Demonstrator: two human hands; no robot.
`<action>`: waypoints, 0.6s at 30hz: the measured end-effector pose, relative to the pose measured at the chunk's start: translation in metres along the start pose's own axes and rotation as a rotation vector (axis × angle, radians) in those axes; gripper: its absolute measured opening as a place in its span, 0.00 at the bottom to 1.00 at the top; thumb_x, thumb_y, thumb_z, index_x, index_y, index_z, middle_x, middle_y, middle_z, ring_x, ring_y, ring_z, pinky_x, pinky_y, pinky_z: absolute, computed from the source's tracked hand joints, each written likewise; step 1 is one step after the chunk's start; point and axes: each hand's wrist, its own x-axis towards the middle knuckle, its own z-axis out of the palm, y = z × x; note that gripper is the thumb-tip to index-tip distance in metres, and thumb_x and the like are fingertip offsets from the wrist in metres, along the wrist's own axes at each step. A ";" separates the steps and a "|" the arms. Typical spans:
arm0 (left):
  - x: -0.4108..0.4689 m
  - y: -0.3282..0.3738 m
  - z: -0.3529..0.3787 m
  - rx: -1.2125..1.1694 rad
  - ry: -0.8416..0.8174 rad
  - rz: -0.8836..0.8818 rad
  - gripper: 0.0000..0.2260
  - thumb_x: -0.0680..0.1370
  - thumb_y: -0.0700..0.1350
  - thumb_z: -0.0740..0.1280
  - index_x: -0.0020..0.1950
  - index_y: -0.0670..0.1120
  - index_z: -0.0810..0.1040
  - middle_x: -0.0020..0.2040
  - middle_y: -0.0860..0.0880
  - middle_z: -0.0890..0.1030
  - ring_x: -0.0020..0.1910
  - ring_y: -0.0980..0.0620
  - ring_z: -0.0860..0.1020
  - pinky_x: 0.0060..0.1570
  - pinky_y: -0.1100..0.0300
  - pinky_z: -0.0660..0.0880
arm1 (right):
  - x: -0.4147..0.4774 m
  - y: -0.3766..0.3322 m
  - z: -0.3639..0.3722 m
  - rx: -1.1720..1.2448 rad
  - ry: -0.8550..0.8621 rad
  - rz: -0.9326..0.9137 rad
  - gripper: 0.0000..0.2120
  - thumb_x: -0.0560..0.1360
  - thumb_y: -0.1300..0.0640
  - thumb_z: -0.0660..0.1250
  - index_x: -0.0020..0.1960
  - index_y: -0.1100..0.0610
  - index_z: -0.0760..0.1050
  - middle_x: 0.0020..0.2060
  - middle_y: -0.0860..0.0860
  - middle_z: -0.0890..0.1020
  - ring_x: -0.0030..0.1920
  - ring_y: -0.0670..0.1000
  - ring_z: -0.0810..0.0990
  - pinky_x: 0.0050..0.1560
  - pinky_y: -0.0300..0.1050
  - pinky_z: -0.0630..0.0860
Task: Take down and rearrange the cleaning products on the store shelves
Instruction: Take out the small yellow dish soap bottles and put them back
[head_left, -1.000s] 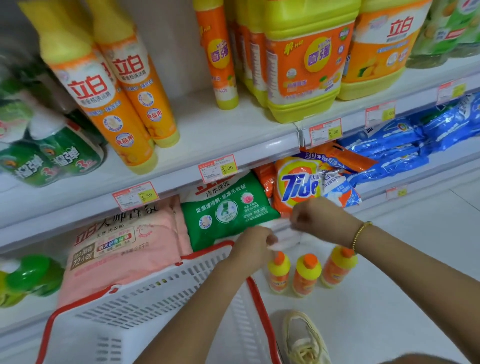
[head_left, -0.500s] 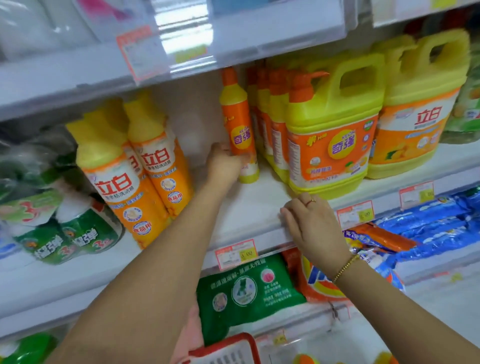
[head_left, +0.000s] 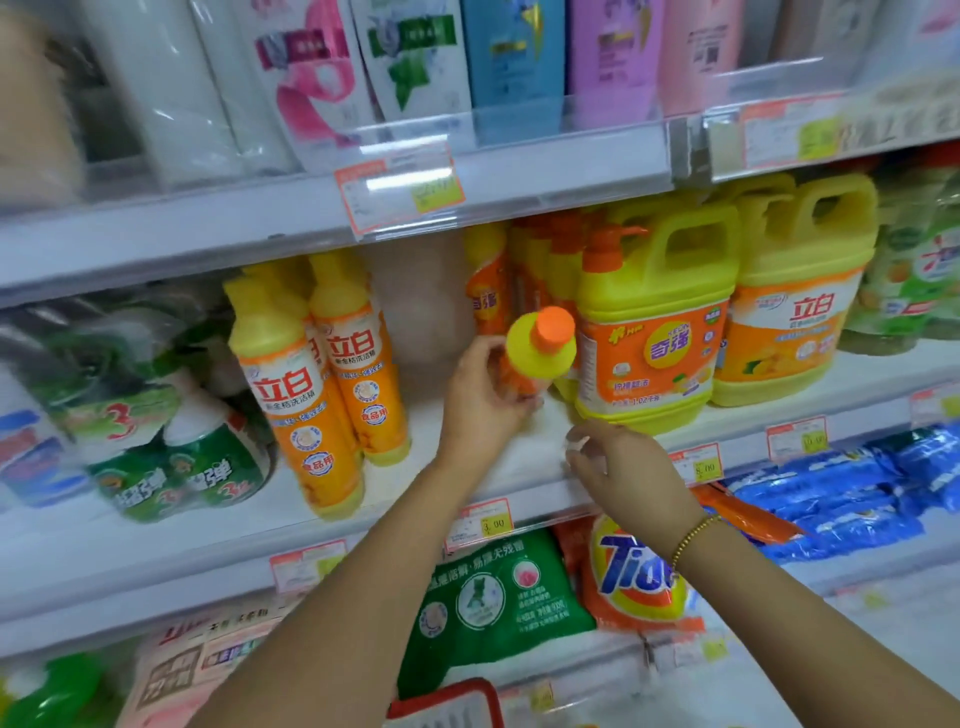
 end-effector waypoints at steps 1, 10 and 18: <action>-0.013 0.004 -0.004 -0.011 -0.026 0.028 0.26 0.65 0.34 0.78 0.54 0.53 0.72 0.57 0.47 0.79 0.49 0.57 0.77 0.44 0.76 0.70 | -0.007 -0.003 -0.006 0.026 -0.007 0.006 0.12 0.77 0.56 0.64 0.60 0.55 0.75 0.50 0.54 0.82 0.54 0.54 0.77 0.51 0.45 0.72; -0.091 0.075 -0.055 -0.171 0.054 0.061 0.28 0.65 0.39 0.80 0.53 0.61 0.70 0.47 0.69 0.79 0.49 0.70 0.77 0.49 0.72 0.73 | -0.059 -0.060 -0.058 0.036 -0.111 -0.034 0.32 0.72 0.52 0.71 0.71 0.51 0.60 0.67 0.54 0.69 0.62 0.53 0.72 0.55 0.43 0.70; -0.122 0.144 -0.112 -0.634 0.197 -0.141 0.20 0.69 0.41 0.76 0.57 0.48 0.75 0.50 0.50 0.83 0.47 0.51 0.84 0.43 0.54 0.82 | -0.109 -0.123 -0.072 0.579 0.271 -0.104 0.32 0.65 0.58 0.78 0.63 0.47 0.66 0.58 0.45 0.74 0.56 0.46 0.76 0.54 0.40 0.77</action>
